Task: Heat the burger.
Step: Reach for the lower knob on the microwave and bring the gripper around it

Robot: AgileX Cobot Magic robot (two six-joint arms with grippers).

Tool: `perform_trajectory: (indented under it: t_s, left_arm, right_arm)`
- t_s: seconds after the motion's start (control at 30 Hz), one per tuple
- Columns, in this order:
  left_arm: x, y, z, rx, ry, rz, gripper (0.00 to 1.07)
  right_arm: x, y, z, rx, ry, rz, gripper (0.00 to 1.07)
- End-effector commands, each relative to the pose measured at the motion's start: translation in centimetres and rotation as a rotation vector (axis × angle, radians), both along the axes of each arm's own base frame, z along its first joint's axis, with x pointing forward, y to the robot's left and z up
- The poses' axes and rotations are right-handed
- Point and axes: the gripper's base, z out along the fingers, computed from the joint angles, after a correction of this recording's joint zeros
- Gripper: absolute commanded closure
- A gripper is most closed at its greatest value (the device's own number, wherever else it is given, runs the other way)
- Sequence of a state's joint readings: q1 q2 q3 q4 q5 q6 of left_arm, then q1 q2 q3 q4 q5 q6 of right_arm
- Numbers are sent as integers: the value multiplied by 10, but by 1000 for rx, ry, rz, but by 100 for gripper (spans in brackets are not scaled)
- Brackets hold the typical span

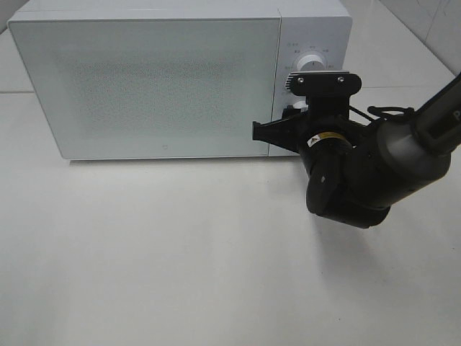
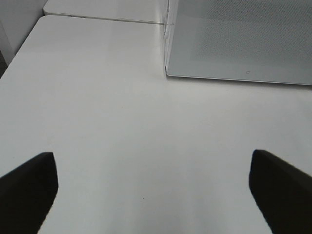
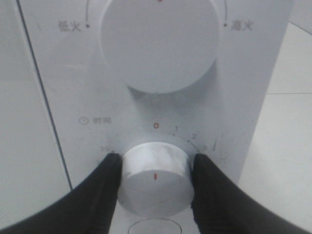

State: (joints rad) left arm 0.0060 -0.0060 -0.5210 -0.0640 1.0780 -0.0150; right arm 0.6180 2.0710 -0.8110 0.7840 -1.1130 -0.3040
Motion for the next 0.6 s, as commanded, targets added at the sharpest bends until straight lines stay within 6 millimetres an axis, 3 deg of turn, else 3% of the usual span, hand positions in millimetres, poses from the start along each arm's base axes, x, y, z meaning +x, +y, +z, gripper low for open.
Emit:
perform_trajectory:
  t_s: [0.03,0.27,0.6]
  left_arm:
    - [-2,-1,0,-9,-23,1,7]
    - [-2,-1,0,-9,-23,1,7]
    - [-2,-1,0,-9,-23,1,7]
  right_arm:
    - [6,0,11,5,-91,11,107]
    - [7,5,22,148,-215,37,107]
    - [6,18,30,667,-251,133,107]
